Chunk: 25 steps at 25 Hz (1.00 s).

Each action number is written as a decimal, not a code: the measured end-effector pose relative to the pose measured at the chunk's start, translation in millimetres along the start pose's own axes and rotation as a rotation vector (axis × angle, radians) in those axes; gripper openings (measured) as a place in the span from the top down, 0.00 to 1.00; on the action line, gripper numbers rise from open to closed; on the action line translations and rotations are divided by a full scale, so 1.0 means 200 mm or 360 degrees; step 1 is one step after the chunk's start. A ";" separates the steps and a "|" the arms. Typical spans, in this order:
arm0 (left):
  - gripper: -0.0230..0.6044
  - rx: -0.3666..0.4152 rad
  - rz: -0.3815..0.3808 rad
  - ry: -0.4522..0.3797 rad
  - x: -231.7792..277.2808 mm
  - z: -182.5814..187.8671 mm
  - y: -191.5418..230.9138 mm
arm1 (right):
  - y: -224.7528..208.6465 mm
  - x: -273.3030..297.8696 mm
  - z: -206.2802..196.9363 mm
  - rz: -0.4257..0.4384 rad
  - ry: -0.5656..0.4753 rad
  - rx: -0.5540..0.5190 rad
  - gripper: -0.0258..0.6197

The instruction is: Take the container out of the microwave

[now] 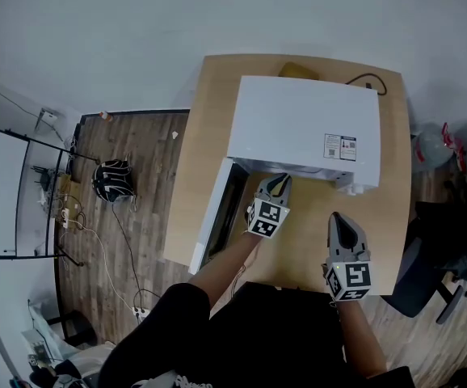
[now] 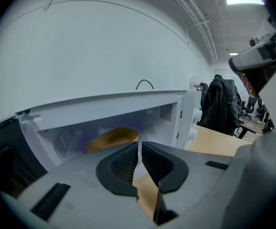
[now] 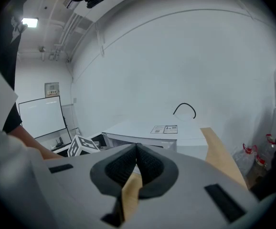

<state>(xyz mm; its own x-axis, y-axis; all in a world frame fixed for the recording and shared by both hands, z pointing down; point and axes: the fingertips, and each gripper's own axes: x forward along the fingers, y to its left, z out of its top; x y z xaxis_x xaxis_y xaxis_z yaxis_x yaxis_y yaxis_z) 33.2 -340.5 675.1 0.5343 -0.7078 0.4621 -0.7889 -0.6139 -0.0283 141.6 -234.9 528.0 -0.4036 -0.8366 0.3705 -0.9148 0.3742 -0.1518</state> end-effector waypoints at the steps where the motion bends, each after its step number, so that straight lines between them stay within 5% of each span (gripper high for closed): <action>1: 0.94 0.0010 -0.0007 0.0015 0.03 0.00 0.01 | -0.01 0.01 -0.01 -0.0002 0.0012 -0.0003 0.87; 8: 0.93 0.0163 -0.0078 0.0063 0.19 -0.01 0.06 | -0.08 0.05 -0.07 -0.0016 0.0082 -0.0004 0.87; 14: 0.76 0.0317 -0.0049 0.0151 0.30 -0.04 0.12 | -0.25 0.02 -0.04 -0.0091 0.0055 -0.0001 0.87; 19: 0.73 0.0589 -0.0044 0.0163 0.39 -0.06 0.11 | -0.28 0.02 -0.08 -0.0114 0.0093 0.0015 0.87; 25: 0.72 0.0571 0.0031 0.0216 0.46 -0.07 0.18 | -0.17 0.04 -0.09 -0.0043 0.0097 0.0013 0.87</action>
<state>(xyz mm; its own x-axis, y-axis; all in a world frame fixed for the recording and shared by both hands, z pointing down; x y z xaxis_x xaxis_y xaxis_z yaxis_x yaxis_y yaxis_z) 50.3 -422.4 729.5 0.4561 -0.6827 0.5709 -0.6291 -0.7011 -0.3357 169.9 -247.6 552.3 -0.3776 -0.8203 0.4295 -0.9256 0.3483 -0.1485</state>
